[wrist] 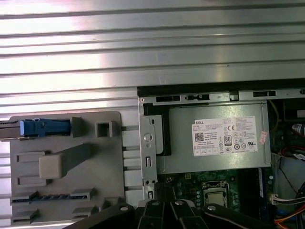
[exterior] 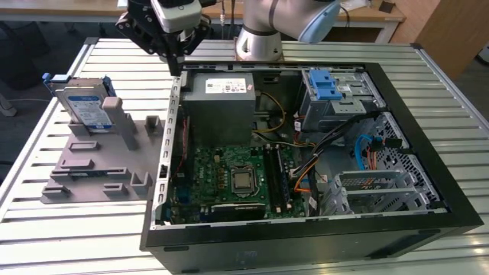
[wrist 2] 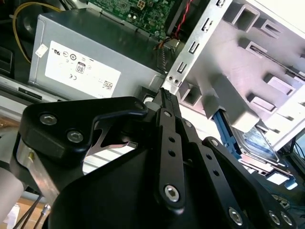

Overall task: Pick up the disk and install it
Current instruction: 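Reach for the disk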

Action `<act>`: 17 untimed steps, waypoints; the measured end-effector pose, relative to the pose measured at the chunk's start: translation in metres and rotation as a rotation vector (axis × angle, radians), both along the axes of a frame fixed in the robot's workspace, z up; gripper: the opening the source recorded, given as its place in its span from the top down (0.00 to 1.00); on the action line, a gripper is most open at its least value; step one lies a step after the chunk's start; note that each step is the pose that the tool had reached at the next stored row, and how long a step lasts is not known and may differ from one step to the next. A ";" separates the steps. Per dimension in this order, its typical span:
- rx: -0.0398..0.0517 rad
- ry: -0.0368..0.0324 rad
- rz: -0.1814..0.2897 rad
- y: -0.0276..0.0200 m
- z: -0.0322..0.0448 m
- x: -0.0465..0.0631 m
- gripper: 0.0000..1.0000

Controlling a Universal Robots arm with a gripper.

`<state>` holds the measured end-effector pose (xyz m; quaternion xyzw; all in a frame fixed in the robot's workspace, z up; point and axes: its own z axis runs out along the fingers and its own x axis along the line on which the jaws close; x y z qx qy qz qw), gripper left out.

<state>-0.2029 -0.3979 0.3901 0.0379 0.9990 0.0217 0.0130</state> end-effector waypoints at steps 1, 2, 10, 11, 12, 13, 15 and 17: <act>0.0000 -0.0001 0.000 0.0005 0.0000 -0.003 0.89; 0.0000 0.0000 0.000 0.0012 0.0000 -0.005 0.89; 0.0000 -0.0001 0.000 0.0111 -0.0004 -0.027 0.89; -0.0001 0.0000 0.000 0.0119 -0.0004 -0.029 0.89; 0.0001 -0.0001 0.000 0.0125 -0.0006 -0.031 0.89; -0.0001 0.0001 0.000 0.0129 -0.0006 -0.032 0.89; 0.0000 0.0005 0.000 0.0134 -0.0008 -0.036 0.89; 0.0000 0.0010 0.000 0.0138 -0.0010 -0.039 0.89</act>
